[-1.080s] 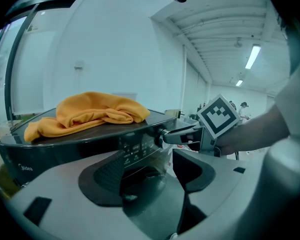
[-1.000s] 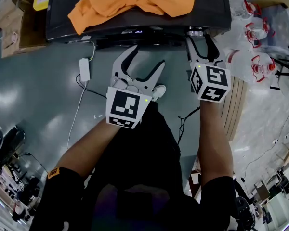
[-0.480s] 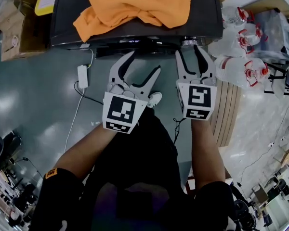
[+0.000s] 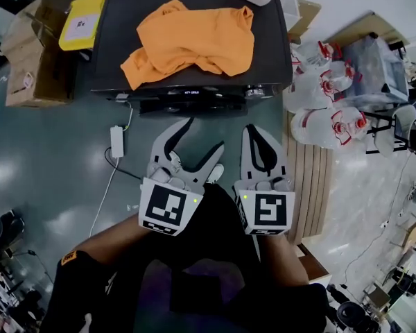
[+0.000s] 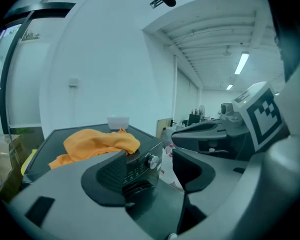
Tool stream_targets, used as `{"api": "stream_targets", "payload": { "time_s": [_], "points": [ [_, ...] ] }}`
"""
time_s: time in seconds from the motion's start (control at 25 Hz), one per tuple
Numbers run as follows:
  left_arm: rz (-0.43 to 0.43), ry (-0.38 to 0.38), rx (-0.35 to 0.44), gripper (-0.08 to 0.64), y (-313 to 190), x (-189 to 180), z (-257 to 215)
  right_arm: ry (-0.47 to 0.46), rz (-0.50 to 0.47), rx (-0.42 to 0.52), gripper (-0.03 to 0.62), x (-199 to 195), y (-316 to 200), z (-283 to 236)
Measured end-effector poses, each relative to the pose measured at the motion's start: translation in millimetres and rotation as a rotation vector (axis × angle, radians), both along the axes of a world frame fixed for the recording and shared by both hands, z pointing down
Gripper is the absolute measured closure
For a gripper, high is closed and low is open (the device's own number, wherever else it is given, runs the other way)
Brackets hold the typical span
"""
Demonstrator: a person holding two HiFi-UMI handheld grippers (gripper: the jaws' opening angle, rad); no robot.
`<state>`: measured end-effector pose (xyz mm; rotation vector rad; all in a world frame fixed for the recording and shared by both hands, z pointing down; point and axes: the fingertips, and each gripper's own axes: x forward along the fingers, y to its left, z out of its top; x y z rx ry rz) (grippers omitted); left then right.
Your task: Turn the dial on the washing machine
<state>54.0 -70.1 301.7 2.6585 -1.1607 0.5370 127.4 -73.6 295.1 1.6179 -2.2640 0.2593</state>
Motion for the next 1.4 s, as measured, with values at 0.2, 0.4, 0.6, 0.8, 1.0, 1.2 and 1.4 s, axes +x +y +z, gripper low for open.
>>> {"api": "stream_targets", "payload": {
  "time_s": [0.2,0.4,0.6,0.8,1.0,1.2,1.4],
  "points": [
    [-0.003,0.032,-0.010,0.264,12.1,-6.1,-23.0,-0.018,0.003,0.041,0.575,0.3,13.8,-30.8],
    [-0.003,0.054,0.018,0.264,12.5,-11.1,-42.3,-0.027,0.001,0.065,0.577,-6.6,21.9,-51.1],
    [-0.017,0.055,0.028,0.264,16.1,-18.4,-46.9,-0.022,0.001,0.064,0.578,-16.5,28.3,-52.9],
    [-0.018,0.052,0.036,0.264,15.9,-23.4,-46.0,-0.016,-0.013,0.066,0.578,-23.7,28.6,-50.7],
    [-0.011,0.052,0.035,0.264,14.8,-24.4,-46.2,-0.024,0.004,0.054,0.578,-23.8,28.0,-50.9],
    [-0.013,0.057,-0.001,0.264,17.3,-23.4,-41.1,-0.021,0.006,0.053,0.578,-23.1,29.1,-50.6],
    [0.004,0.059,0.028,0.264,14.5,-20.6,-42.0,-0.027,0.008,0.060,0.578,-23.1,28.1,-50.2]
  ]
}}
